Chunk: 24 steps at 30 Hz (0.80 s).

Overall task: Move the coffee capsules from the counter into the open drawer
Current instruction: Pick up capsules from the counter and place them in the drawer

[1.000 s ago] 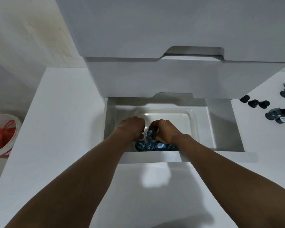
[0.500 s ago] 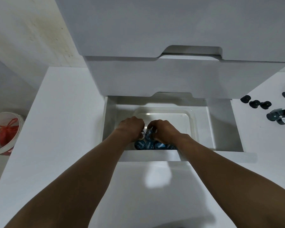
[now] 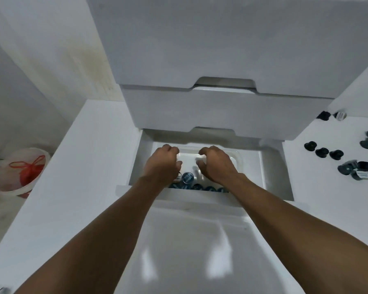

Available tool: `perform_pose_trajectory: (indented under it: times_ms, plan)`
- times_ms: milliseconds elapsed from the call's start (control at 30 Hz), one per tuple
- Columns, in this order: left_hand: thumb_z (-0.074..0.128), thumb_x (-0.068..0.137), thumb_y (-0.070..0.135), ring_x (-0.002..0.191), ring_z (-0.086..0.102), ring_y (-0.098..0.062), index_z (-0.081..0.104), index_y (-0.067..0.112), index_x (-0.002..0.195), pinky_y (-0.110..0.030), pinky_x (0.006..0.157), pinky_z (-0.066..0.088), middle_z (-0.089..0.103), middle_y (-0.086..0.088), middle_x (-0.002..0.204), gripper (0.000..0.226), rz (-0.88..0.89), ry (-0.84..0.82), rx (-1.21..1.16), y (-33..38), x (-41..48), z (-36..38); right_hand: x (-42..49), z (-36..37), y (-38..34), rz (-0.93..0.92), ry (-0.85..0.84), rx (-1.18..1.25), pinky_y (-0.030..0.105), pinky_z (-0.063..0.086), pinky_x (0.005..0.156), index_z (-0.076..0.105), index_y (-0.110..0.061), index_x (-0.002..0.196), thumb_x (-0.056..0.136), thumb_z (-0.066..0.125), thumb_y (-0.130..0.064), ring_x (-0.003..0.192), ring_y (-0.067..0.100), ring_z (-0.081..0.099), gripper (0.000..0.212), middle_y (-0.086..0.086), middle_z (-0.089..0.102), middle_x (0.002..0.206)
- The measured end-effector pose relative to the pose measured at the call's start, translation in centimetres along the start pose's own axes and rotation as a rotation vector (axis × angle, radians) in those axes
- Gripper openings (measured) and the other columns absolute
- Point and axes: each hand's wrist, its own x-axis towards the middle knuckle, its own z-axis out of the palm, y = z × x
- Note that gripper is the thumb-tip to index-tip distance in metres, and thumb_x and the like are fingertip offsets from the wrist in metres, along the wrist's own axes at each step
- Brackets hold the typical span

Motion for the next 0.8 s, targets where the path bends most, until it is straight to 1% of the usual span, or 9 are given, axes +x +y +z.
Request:
perform_pose_trajectory:
  times_ms: [100, 200, 267, 333, 467, 567, 633, 800]
  plan:
    - [0.055, 0.09, 0.027, 0.108, 0.053, -0.032, 0.056, 0.007, 0.121, -0.039, 0.09, 0.044, 0.058, -0.015, 0.119, 0.037, -0.004, 0.123, -0.011, 1.4, -1.5, -1.1, -1.3, -2.0, -0.1, -0.025, 0.103, -0.001, 0.034, 0.042, 0.093, 0.056, -0.01, 0.124, 0.091, 0.054, -0.028, 0.116, 0.029, 0.052, 0.038, 0.012, 0.058, 0.125]
    - [0.056, 0.091, 0.029, 0.104, 0.055, -0.029, 0.057, 0.007, 0.115, -0.035, 0.089, 0.045, 0.059, -0.013, 0.115, 0.033, 0.023, 0.226, -0.011, 2.8, -2.8, -2.5, -3.2, -3.9, -0.3, -0.059, 0.183, -0.015, 0.035, 0.041, 0.097, 0.054, -0.01, 0.125, 0.092, 0.055, -0.029, 0.116, 0.029, 0.051, 0.039, 0.012, 0.056, 0.125]
    - [0.06, 0.089, 0.027, 0.102, 0.057, -0.031, 0.058, 0.004, 0.113, -0.036, 0.088, 0.046, 0.061, -0.014, 0.112, 0.033, 0.066, 0.289, -0.02, 3.7, -3.6, -3.5, -4.7, -5.1, -0.4, -0.075, 0.242, -0.009, 0.034, 0.038, 0.1, 0.051, -0.01, 0.13, 0.092, 0.055, -0.029, 0.119, 0.028, 0.049, 0.043, 0.011, 0.054, 0.128]
    - [0.064, 0.087, 0.024, 0.103, 0.058, -0.033, 0.058, 0.003, 0.117, -0.037, 0.091, 0.047, 0.062, -0.016, 0.114, 0.038, 0.125, 0.338, -0.035, 4.6, -4.4, -4.5, -6.5, -6.4, -0.5, -0.073, 0.291, -0.01, 0.032, 0.037, 0.102, 0.05, -0.011, 0.132, 0.092, 0.056, -0.03, 0.122, 0.027, 0.048, 0.044, 0.01, 0.053, 0.132]
    - [0.062, 0.088, 0.027, 0.111, 0.055, -0.029, 0.053, 0.007, 0.127, -0.035, 0.096, 0.044, 0.058, -0.012, 0.123, 0.045, 0.192, 0.342, -0.068, 6.3, -6.5, -6.2, -10.8, -8.2, -0.8, -0.038, 0.378, -0.016, 0.034, 0.039, 0.101, 0.051, -0.011, 0.131, 0.091, 0.056, -0.03, 0.121, 0.026, 0.049, 0.045, 0.009, 0.053, 0.131]
    - [0.065, 0.086, 0.023, 0.104, 0.058, -0.033, 0.057, 0.003, 0.122, -0.037, 0.09, 0.047, 0.061, -0.016, 0.117, 0.042, 0.273, 0.363, -0.081, 7.5, -8.6, -7.0, -14.8, -9.1, -0.9, 0.012, 0.453, -0.008, 0.033, 0.039, 0.101, 0.052, -0.011, 0.131, 0.091, 0.056, -0.03, 0.121, 0.026, 0.05, 0.044, 0.008, 0.054, 0.13]
    - [0.065, 0.085, 0.023, 0.099, 0.059, -0.035, 0.058, 0.002, 0.117, -0.039, 0.086, 0.048, 0.062, -0.018, 0.112, 0.039, 0.314, 0.371, -0.09, 8.6, -10.2, -7.3, -17.9, -9.4, -0.8, 0.045, 0.474, -0.015, 0.032, 0.038, 0.101, 0.052, -0.011, 0.131, 0.092, 0.056, -0.031, 0.121, 0.026, 0.05, 0.044, 0.007, 0.054, 0.131]
    - [0.062, 0.087, 0.027, 0.102, 0.057, -0.033, 0.057, 0.005, 0.12, -0.038, 0.087, 0.047, 0.061, -0.016, 0.114, 0.04, 0.393, 0.332, -0.117, 12.5, -13.9, -7.3, -24.6, -10.4, 0.5, 0.148, 0.492, -0.024, 0.03, 0.038, 0.099, 0.05, -0.012, 0.133, 0.093, 0.053, -0.032, 0.121, 0.022, 0.05, 0.045, 0.005, 0.053, 0.132]
